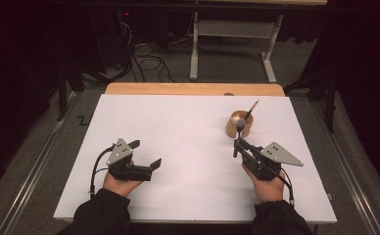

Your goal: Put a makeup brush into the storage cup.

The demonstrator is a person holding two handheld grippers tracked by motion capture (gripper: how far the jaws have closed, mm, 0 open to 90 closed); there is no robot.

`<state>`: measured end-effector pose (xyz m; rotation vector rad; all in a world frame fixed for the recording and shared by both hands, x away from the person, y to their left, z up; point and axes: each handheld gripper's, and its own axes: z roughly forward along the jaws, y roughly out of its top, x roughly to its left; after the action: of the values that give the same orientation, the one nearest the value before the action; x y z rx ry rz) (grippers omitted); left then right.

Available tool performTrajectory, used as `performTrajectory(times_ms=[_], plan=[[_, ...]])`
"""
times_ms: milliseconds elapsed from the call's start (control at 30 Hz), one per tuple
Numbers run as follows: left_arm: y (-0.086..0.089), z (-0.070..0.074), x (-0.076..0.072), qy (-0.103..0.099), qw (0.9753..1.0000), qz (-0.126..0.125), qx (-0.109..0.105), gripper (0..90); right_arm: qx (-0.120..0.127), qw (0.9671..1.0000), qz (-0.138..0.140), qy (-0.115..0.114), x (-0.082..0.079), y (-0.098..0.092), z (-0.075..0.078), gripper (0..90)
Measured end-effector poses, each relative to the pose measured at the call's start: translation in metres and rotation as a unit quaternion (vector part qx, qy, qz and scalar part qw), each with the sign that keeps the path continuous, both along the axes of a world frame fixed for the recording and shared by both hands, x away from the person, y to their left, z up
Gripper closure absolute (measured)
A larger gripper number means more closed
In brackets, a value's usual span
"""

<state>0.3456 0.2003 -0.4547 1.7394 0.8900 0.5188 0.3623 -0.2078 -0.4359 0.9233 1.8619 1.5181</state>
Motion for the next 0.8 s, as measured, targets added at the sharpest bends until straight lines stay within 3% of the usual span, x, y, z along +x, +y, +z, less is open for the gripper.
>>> performTrajectory(times_ms=[800], plan=[[0.000,0.001,0.000,0.002,1.0000,-0.005,-0.001,0.4,0.015,0.9982,-0.057,-0.005,0.009,-0.037,0.003,80.6]])
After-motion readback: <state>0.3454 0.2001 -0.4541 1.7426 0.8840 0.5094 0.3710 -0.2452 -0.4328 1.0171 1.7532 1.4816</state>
